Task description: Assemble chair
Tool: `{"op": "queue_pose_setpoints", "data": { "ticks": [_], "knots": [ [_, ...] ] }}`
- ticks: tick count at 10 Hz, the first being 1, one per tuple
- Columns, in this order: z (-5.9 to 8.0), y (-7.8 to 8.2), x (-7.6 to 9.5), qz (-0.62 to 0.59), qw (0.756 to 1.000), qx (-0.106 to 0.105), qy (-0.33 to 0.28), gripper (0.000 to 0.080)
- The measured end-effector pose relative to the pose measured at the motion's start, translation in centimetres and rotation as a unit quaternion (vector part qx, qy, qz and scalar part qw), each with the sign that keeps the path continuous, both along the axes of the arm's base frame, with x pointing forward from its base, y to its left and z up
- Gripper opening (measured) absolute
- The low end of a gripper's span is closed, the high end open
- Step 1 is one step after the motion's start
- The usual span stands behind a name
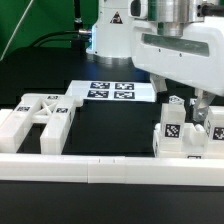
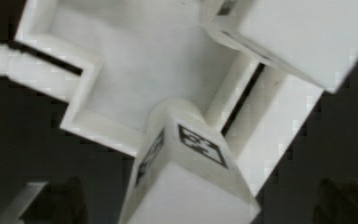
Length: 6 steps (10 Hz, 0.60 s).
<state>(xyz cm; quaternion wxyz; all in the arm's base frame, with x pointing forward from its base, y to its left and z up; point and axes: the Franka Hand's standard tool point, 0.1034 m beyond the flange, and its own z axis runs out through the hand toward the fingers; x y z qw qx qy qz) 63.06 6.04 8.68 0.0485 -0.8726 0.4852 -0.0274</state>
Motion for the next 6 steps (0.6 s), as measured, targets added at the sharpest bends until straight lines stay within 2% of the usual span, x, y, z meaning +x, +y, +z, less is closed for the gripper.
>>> {"op": "queue_pose_setpoints", "data": {
  "ticks": [3,6],
  "knots": [
    [-0.05,0.35,-0.18,0.137,0.99,-0.024,0.0,0.0648],
    [-0.07,0.0,-0.13,0.253,0.967,-0.035,-0.006,0.0648]
  ]
}}
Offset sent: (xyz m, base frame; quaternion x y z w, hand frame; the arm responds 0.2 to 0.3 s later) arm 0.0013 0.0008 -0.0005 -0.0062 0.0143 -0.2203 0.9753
